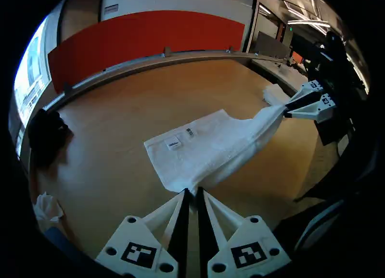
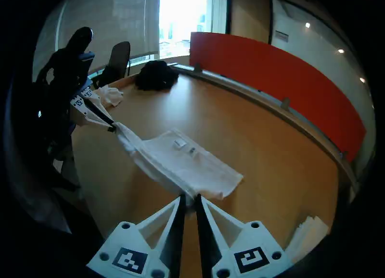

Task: Fold towel

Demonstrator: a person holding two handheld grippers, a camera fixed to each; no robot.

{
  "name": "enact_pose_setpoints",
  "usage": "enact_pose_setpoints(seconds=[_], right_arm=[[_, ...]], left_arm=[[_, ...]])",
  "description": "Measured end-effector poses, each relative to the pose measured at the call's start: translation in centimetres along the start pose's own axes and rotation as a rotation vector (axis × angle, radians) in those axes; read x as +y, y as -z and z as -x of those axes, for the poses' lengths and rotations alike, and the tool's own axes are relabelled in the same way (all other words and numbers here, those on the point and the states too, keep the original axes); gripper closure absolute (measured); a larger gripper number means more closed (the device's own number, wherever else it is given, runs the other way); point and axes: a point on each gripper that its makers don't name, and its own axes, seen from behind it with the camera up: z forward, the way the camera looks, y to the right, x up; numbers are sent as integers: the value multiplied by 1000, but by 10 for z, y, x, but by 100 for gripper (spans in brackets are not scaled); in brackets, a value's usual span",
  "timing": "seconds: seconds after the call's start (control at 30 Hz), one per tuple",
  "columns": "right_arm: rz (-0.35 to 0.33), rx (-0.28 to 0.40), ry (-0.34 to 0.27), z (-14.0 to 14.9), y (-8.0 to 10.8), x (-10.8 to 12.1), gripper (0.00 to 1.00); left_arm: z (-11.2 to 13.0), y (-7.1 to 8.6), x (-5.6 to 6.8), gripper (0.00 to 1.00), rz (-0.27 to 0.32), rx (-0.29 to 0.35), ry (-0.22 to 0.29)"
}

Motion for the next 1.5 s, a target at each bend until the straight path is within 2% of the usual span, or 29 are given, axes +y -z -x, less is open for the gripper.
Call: enact_pose_setpoints(seconds=[0.3, 0.5, 0.77, 0.97, 1.23, 1.5], right_arm=[[-2, -10, -2, 3, -4, 0, 84], [4, -25, -1, 5, -10, 9, 84], [30, -29, -17, 4, -31, 27, 84], [42, -43, -35, 6, -48, 41, 84], [52, -68, -45, 11, -67, 55, 84], [49, -88, -43, 16, -79, 61, 84]], left_arm=[[3, -4, 0, 89, -6, -16, 5], [-4, -12, -5, 89, -16, -16, 8], [-13, -32, -21, 89, -37, -24, 29], [-20, -52, -33, 89, -51, -37, 15], [-22, -75, -41, 89, -56, -67, -15], [-21, -88, -46, 88, -63, -84, -31]])
